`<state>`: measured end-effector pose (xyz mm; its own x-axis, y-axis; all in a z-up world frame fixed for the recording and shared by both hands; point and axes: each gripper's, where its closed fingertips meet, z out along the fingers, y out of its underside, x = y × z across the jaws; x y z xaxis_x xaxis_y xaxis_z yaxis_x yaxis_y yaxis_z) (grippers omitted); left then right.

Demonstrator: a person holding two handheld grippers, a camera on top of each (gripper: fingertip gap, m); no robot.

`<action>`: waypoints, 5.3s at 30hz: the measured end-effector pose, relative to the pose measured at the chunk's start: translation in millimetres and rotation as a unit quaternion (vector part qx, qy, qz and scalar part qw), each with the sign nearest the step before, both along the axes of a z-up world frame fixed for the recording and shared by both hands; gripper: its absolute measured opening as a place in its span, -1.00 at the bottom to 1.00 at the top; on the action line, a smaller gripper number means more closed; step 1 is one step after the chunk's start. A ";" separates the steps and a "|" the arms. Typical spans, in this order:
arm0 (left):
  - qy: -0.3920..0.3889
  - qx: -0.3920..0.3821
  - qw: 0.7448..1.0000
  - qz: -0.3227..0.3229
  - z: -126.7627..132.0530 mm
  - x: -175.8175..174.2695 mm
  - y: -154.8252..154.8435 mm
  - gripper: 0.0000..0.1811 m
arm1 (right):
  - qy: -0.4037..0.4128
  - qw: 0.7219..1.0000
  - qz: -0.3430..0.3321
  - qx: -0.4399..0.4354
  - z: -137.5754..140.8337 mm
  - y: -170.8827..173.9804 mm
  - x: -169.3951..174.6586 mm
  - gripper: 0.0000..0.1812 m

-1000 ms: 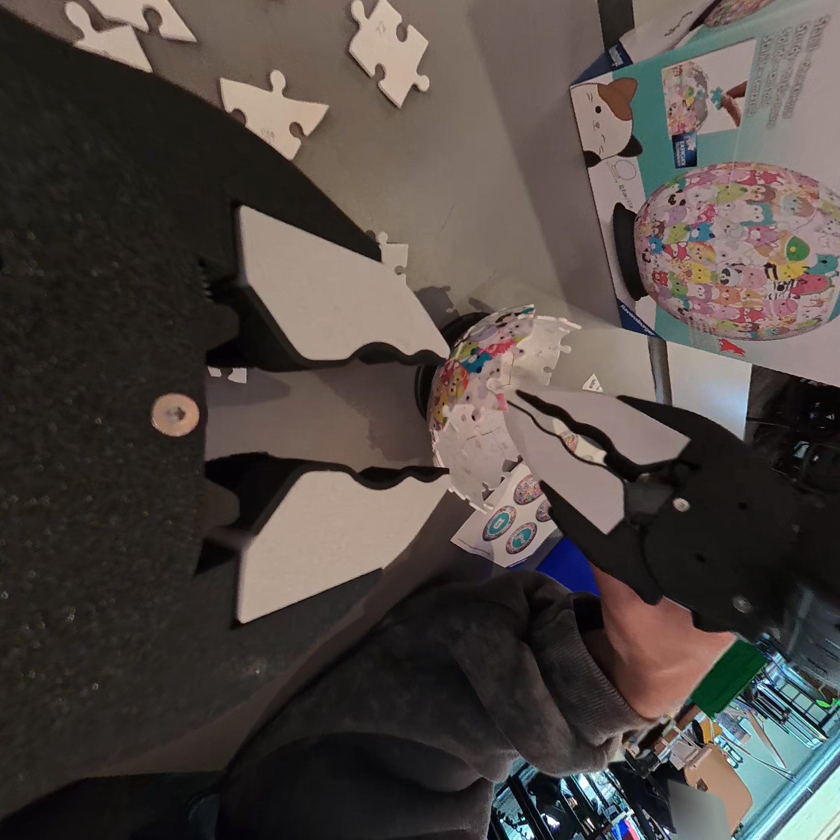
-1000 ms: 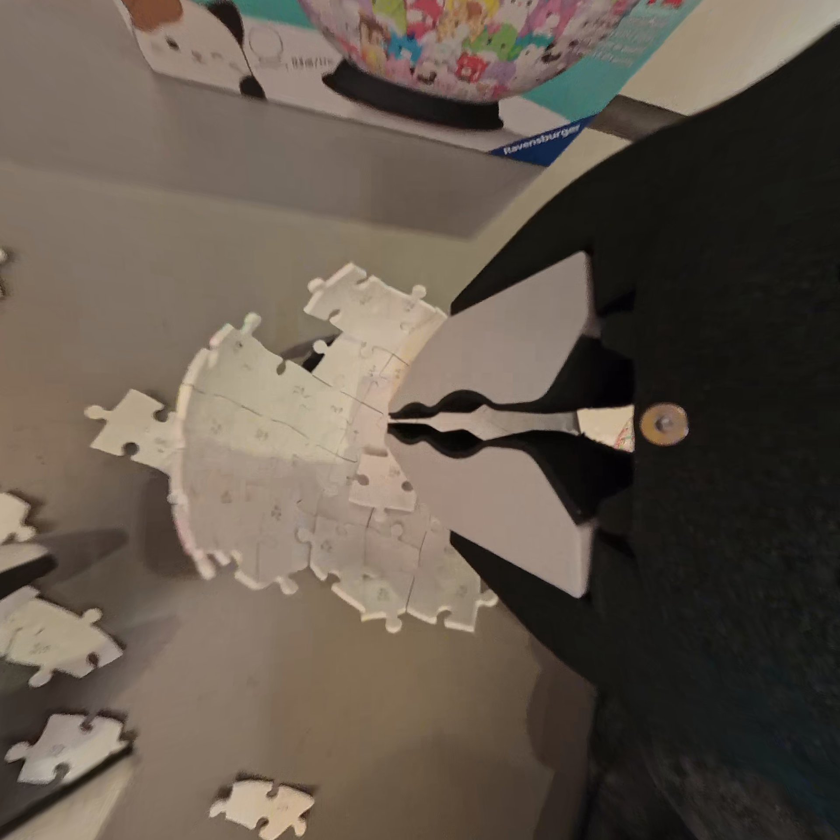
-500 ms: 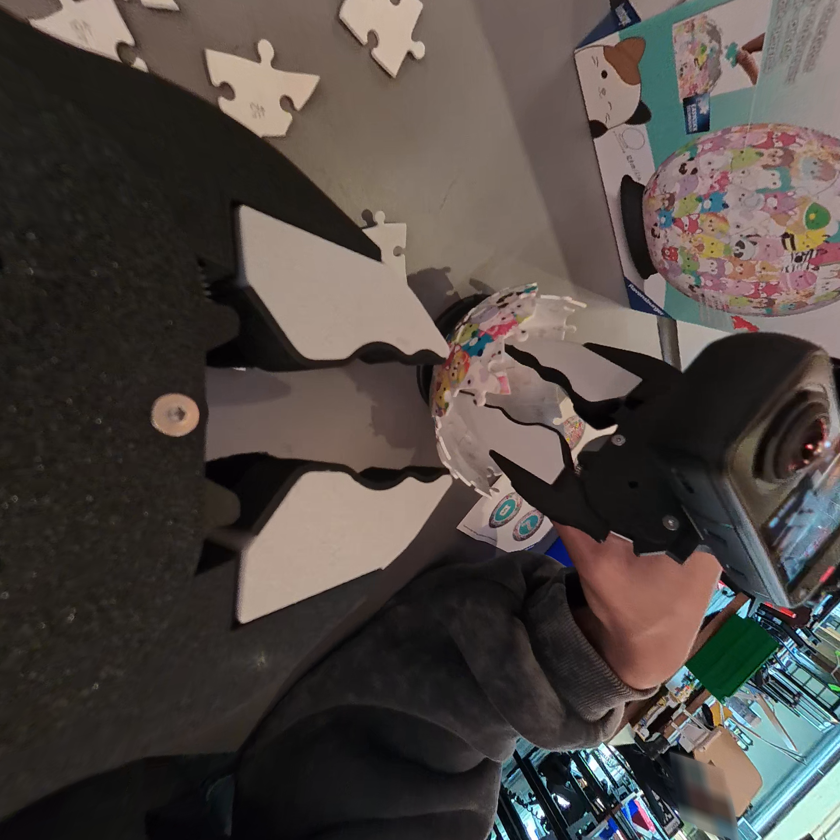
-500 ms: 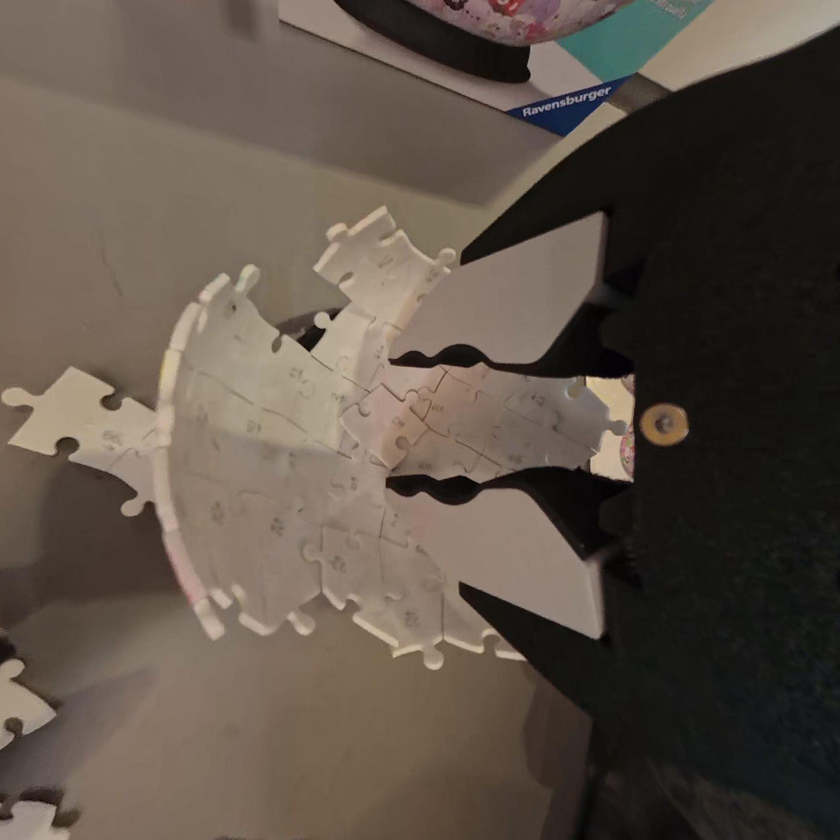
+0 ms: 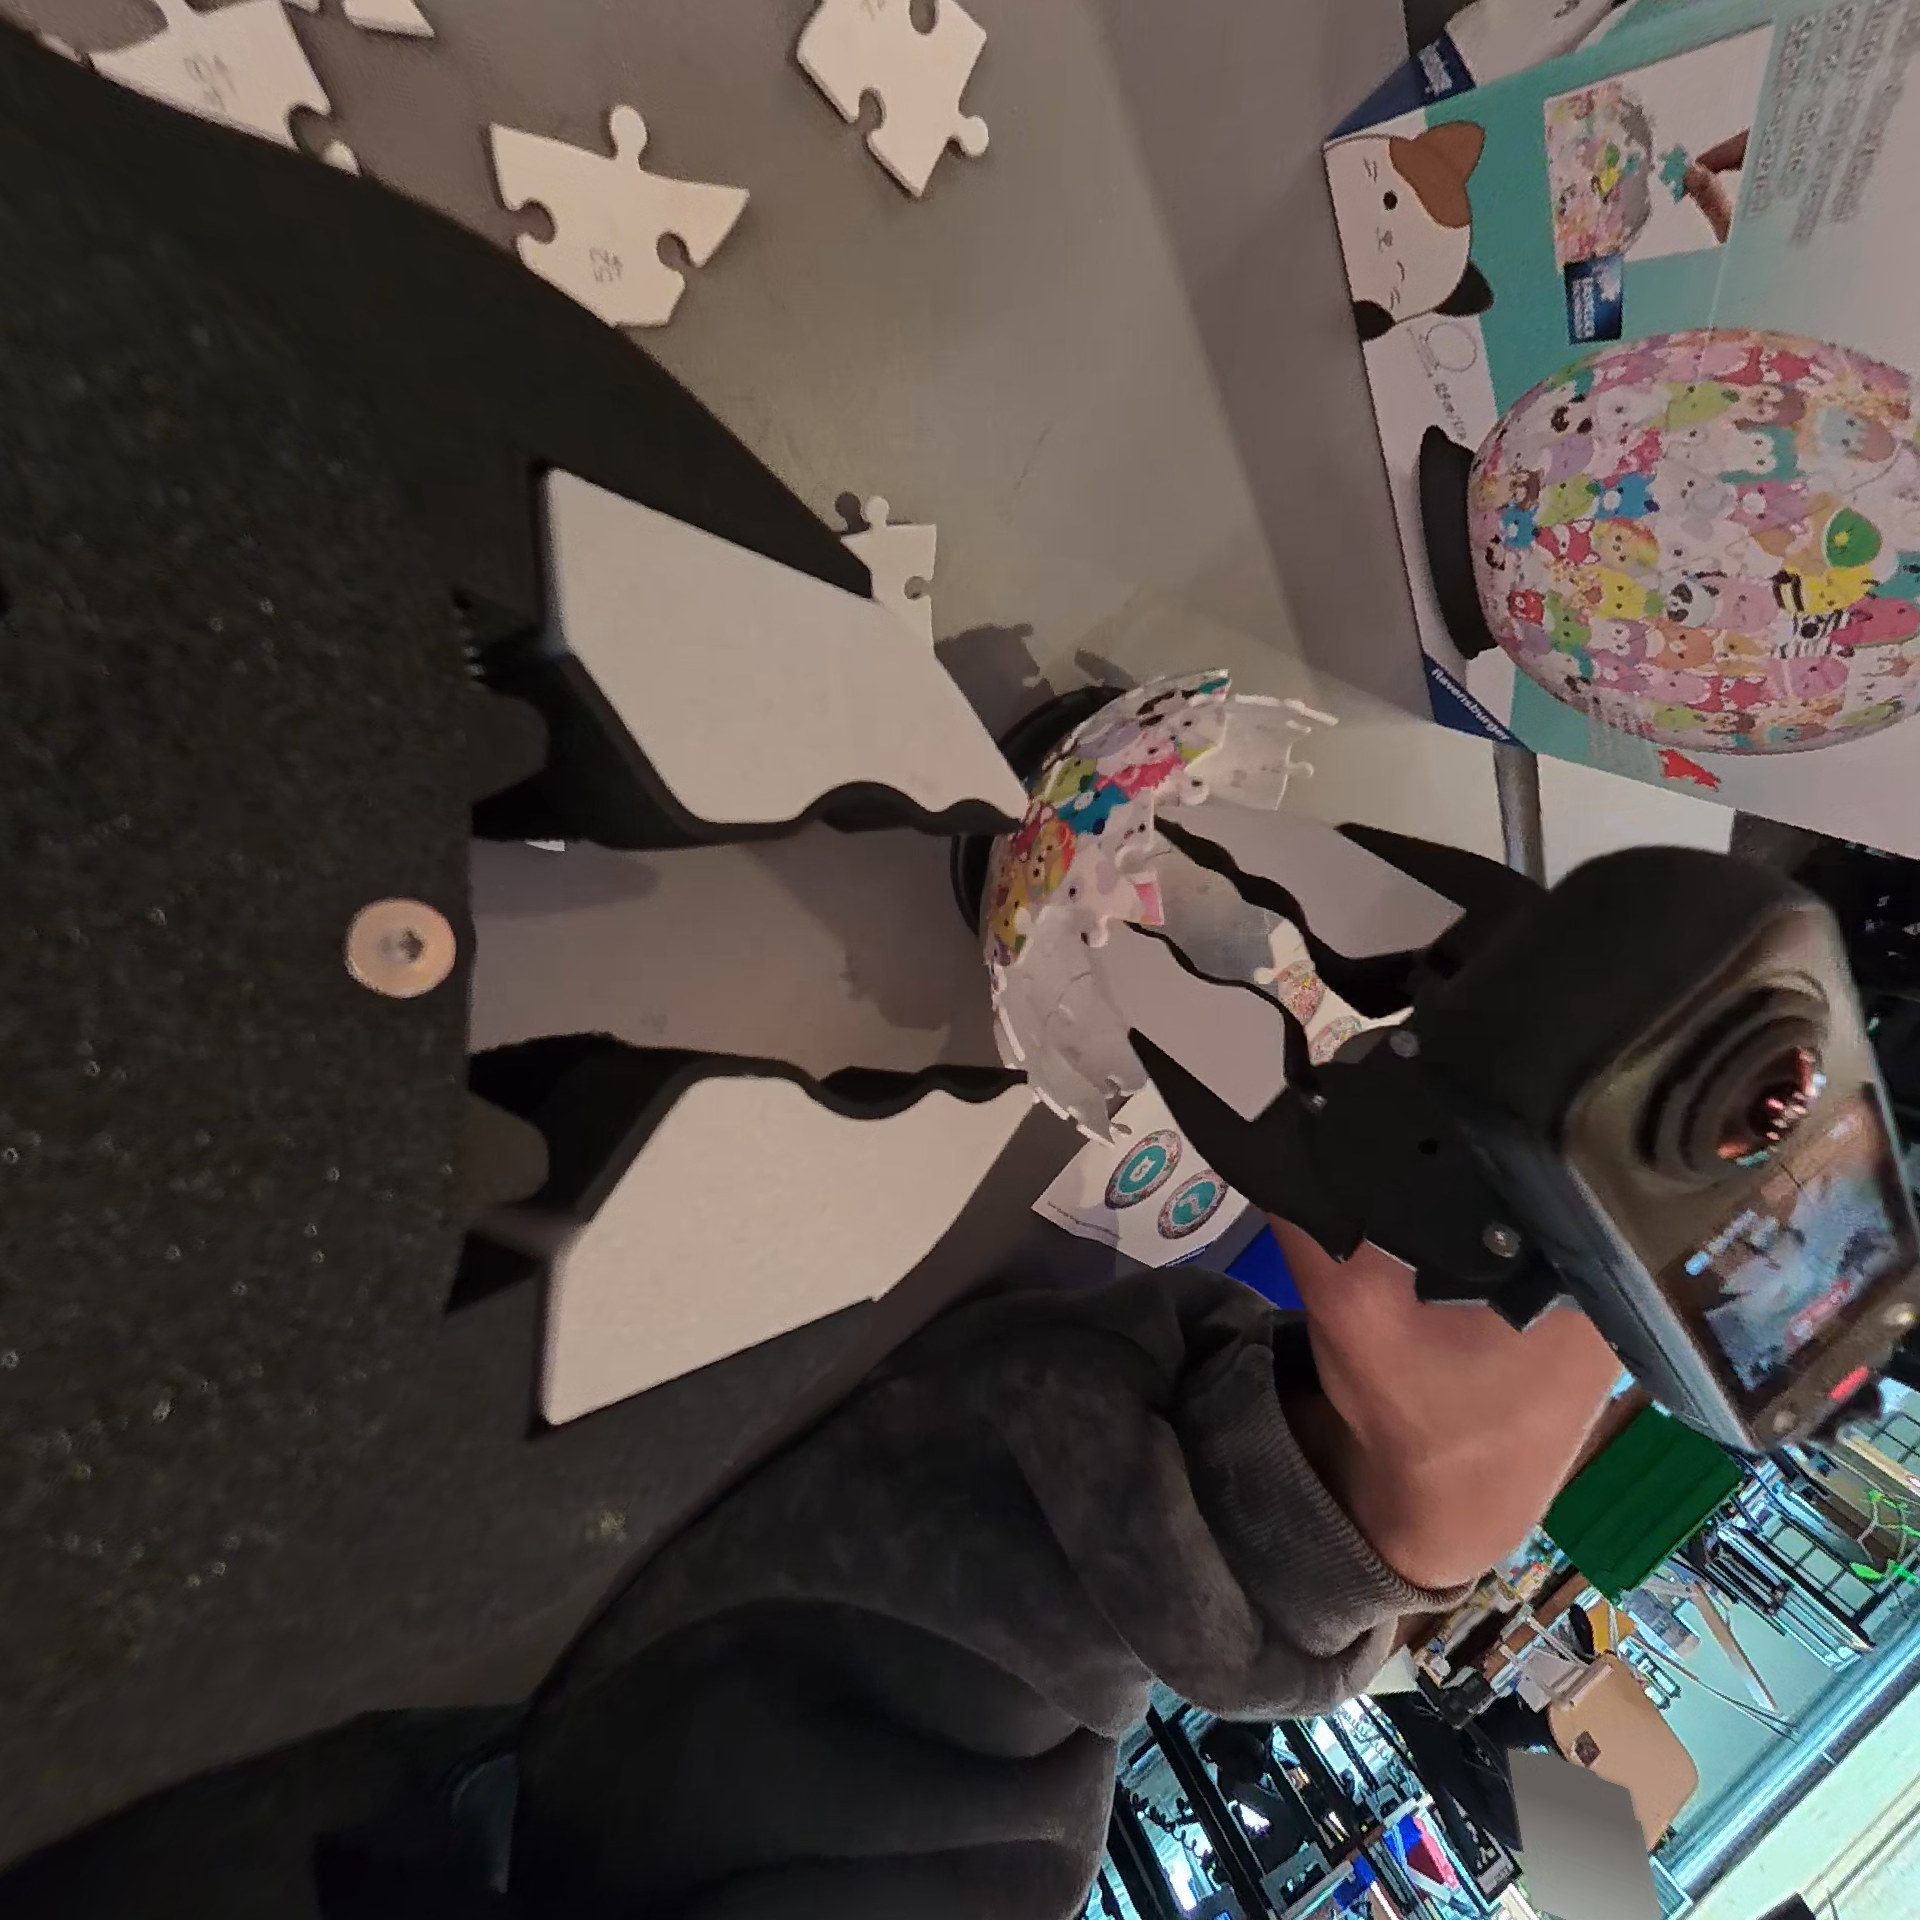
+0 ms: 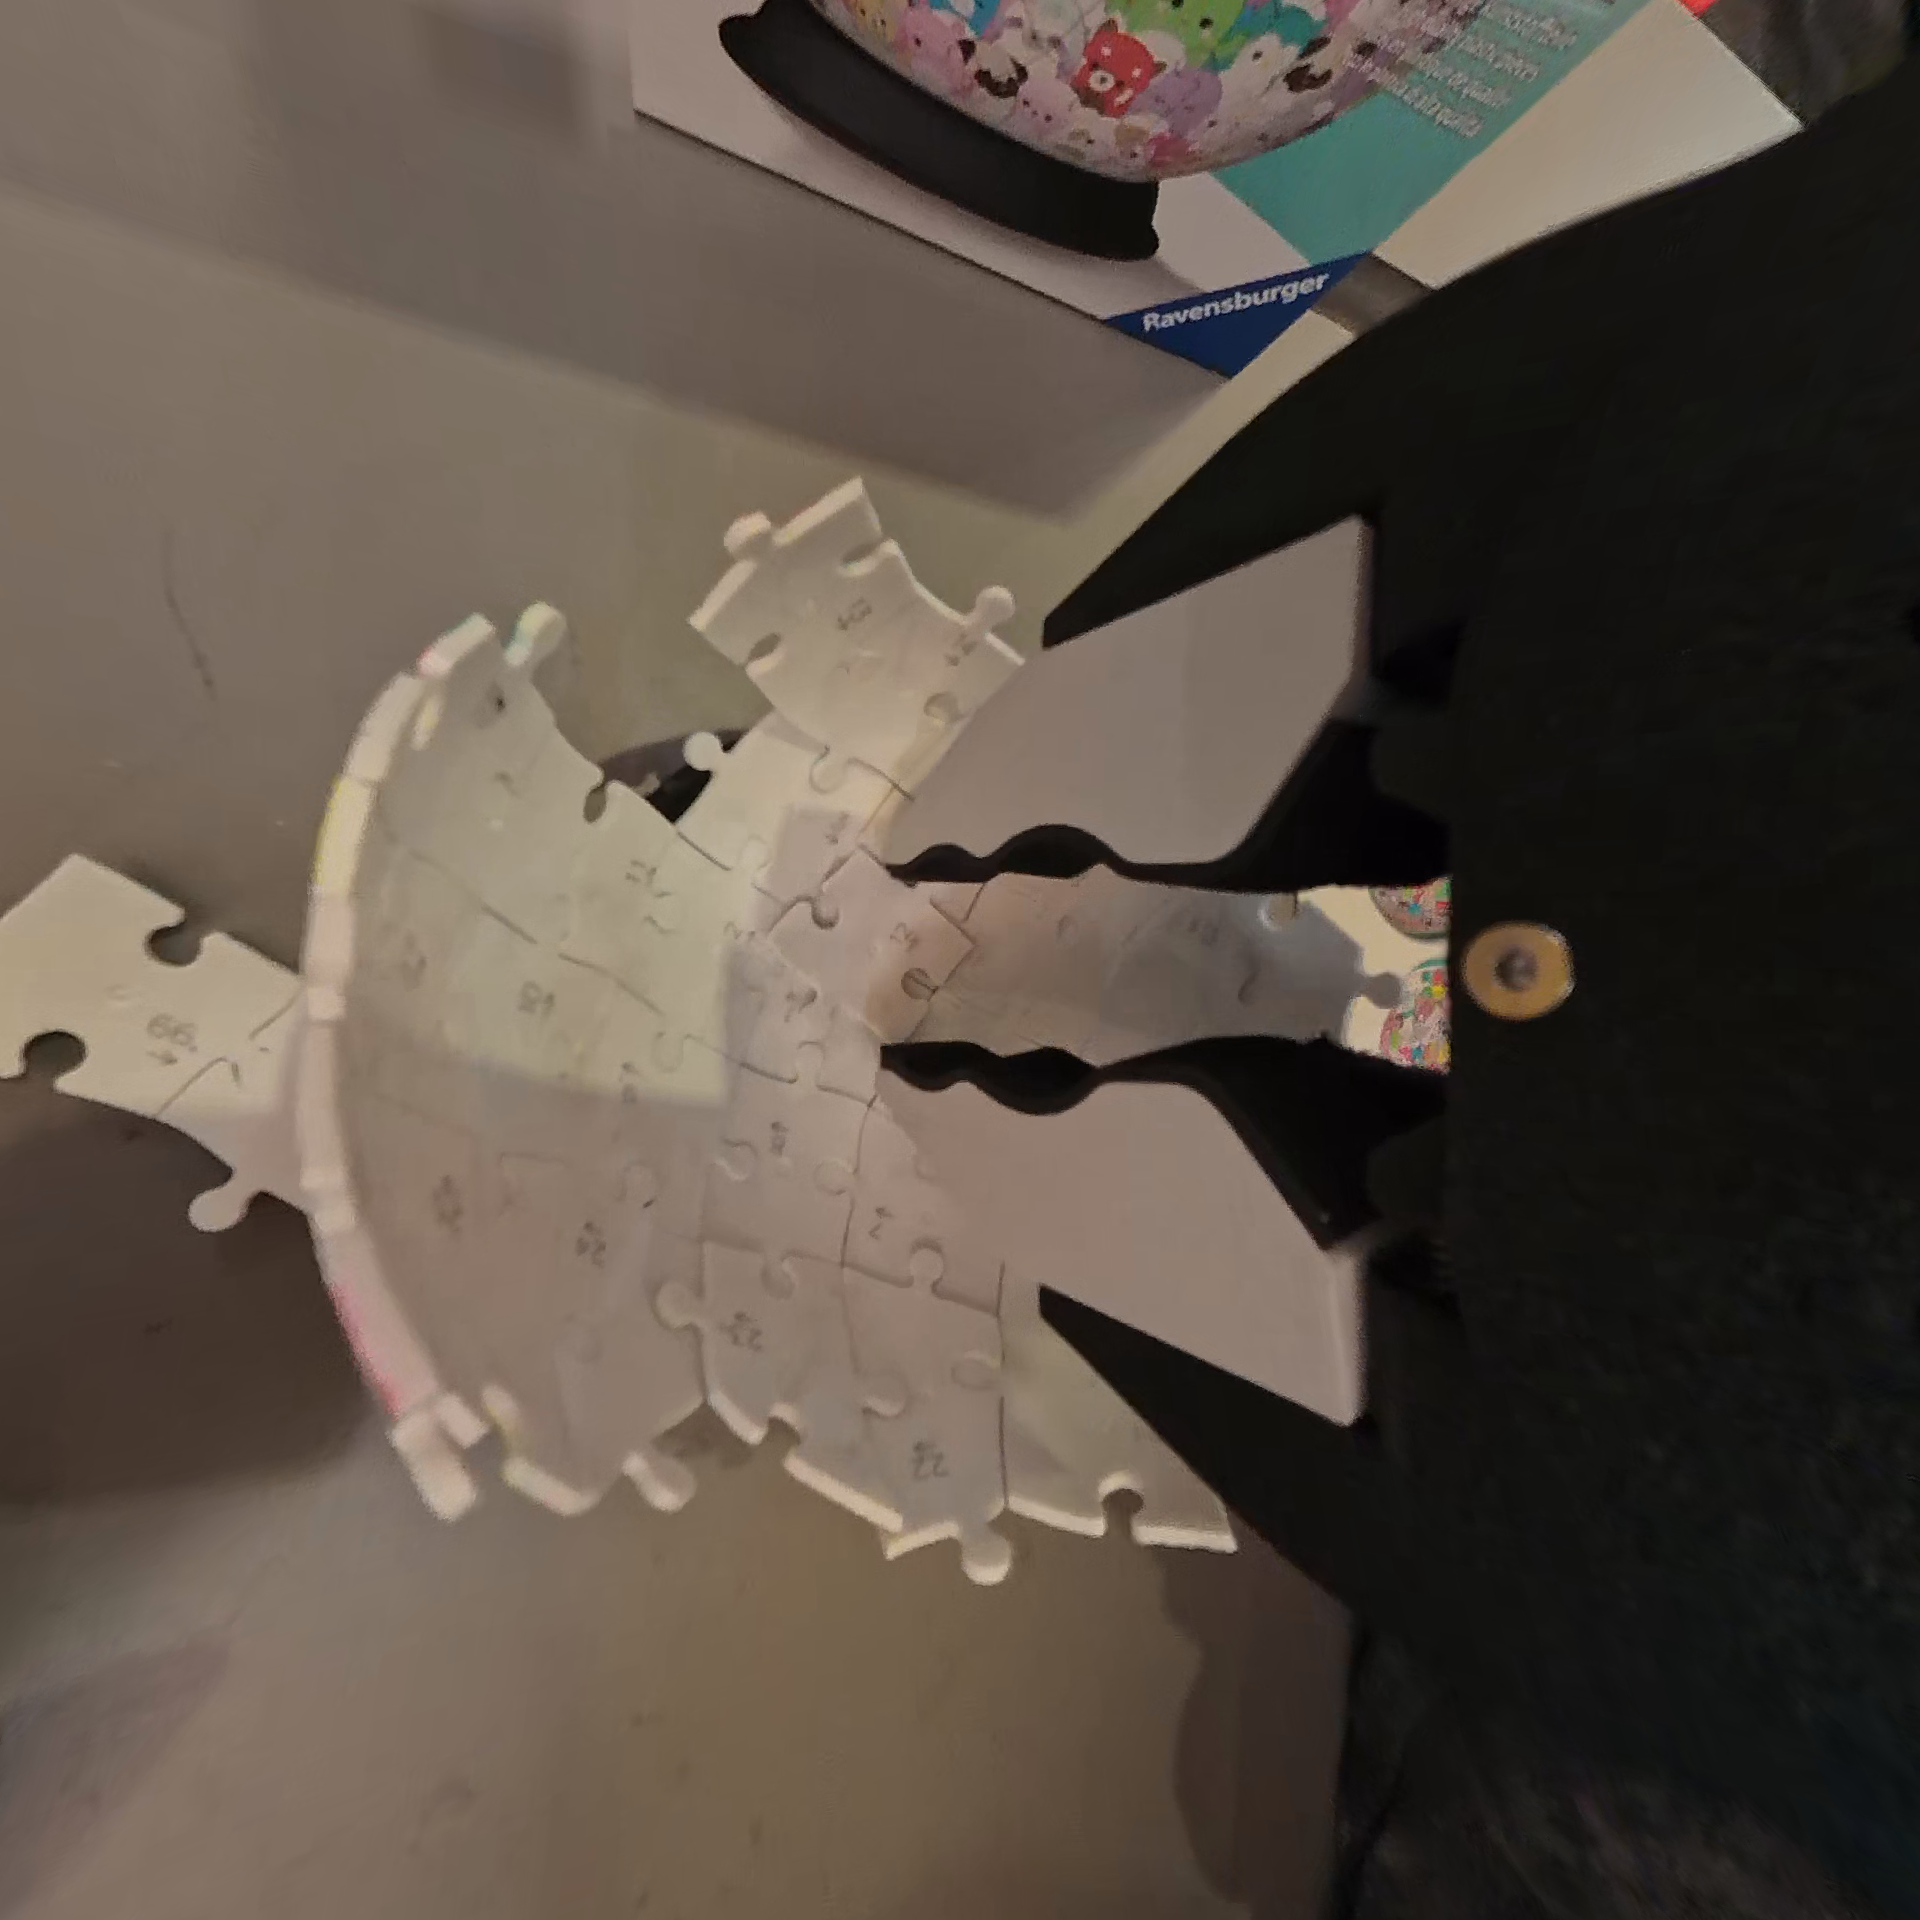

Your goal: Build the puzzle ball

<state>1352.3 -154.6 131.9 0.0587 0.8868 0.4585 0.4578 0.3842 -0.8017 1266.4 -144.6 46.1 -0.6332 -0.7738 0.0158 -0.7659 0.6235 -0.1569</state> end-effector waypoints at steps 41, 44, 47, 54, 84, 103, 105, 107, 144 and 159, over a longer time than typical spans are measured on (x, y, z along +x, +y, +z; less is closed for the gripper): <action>-0.148 -0.124 0.980 -0.050 -33.0 30.9 -8.7 -0.60 | -0.029 0.969 0.037 -0.244 144.6 12.9 28.7 -0.69; -0.180 -0.172 0.966 -0.074 -46.9 24.2 -11.8 -0.56 | -0.023 0.973 0.035 -0.228 139.7 18.3 25.3 -0.70; -0.214 -0.200 0.952 -0.088 -62.2 18.4 -16.6 -0.48 | -0.010 0.975 0.029 -0.219 135.3 20.6 19.4 -0.70; -0.247 -0.266 0.925 -0.111 -91.2 9.4 -27.2 -0.41 | -0.021 0.976 0.026 -0.215 136.9 25.3 16.7 -0.72; -0.253 -0.264 0.920 -0.139 -93.1 38.2 -6.8 -0.60 | -0.032 0.983 0.032 -0.178 124.0 31.0 23.9 -0.73; 0.006 -0.103 0.994 -0.031 17.6 19.0 -20.4 -0.98 | -0.072 0.968 0.054 -0.233 139.3 10.4 58.3 -0.83; 0.160 -0.004 0.987 0.004 70.5 22.5 -25.1 -0.98 | -0.143 0.954 0.027 -0.264 160.9 1.5 67.5 -0.81; 0.286 0.077 0.955 0.017 108.2 34.1 -25.9 -0.98 | -0.220 0.933 0.000 -0.283 180.5 -5.6 79.3 -0.76; 0.193 -0.116 0.969 -0.103 83.8 26.3 28.1 -0.97 | -0.262 0.957 0.007 -0.125 148.8 22.1 111.5 -0.98; 0.198 -0.039 0.977 -0.064 84.4 20.1 16.3 -0.98 | -0.329 0.924 -0.004 -0.193 183.5 13.0 97.0 -1.00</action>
